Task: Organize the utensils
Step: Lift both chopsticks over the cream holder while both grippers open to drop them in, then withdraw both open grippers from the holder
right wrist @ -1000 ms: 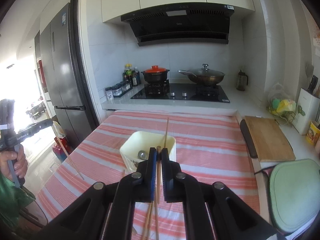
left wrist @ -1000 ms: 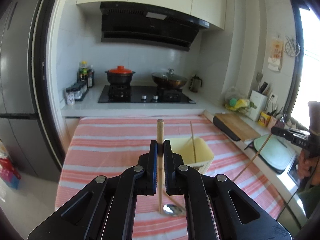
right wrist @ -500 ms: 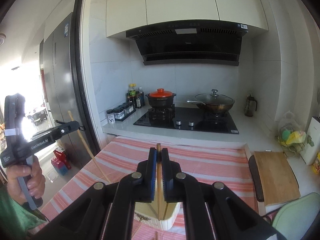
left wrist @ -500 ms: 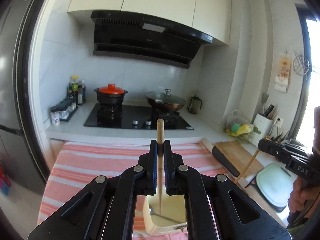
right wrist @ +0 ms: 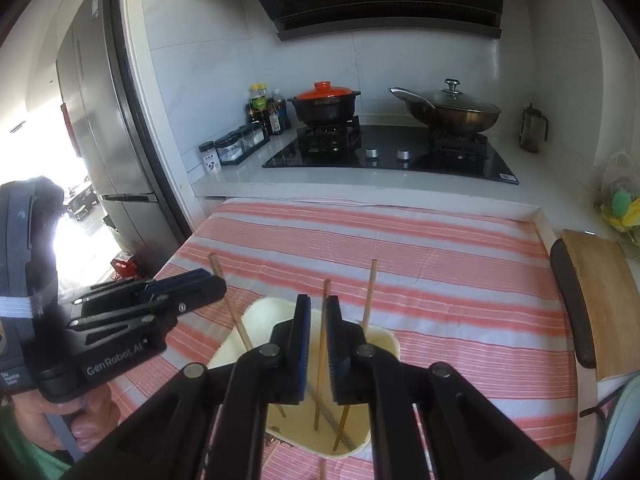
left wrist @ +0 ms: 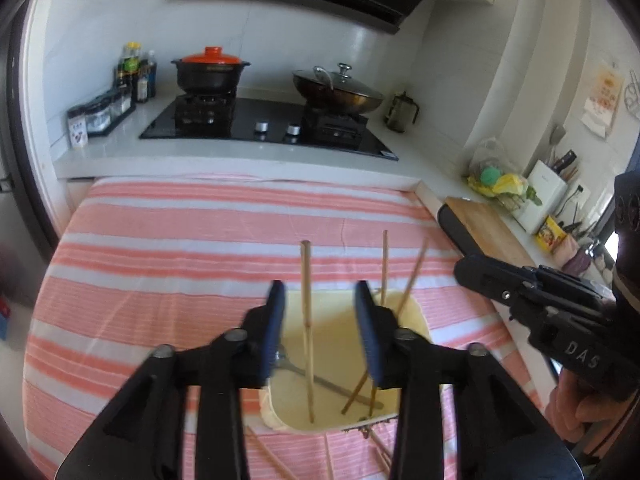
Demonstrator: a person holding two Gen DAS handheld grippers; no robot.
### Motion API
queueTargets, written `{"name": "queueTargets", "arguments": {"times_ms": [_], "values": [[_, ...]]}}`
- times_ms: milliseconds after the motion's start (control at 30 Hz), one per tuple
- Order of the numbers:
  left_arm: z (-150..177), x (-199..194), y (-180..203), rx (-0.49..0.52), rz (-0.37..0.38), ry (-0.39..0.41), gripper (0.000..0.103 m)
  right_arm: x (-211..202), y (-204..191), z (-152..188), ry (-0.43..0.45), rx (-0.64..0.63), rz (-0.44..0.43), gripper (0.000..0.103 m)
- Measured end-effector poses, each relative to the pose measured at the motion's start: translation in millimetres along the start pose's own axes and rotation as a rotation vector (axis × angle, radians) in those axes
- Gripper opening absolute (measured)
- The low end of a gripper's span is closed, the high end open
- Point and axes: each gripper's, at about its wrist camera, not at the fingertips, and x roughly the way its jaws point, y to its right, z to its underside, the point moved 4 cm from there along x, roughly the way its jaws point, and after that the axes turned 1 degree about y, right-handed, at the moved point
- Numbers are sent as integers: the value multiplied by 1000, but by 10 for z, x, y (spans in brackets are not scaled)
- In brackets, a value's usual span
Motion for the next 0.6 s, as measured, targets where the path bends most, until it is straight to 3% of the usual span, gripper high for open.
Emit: {"name": "queueTargets", "arguments": {"times_ms": [33,100,267,433,600], "values": [[4,-123,-43,3,-8,19,67,-90,15,-22,18,22,-17,19],[30,-392,-133,44,-24,40,76,-362,13,-38,65,37,-42,46],[398,-1084,-430,125,-93,27,93,-1129,-63,266,115,-121,18,54],[1321,-1459,-687,79,-105,-34,97,-1505,2,1265,113,-225,172,59],[2453,-1334,-738,-28,-129,-141,97,-1485,149,2595,79,-135,247,59]]}}
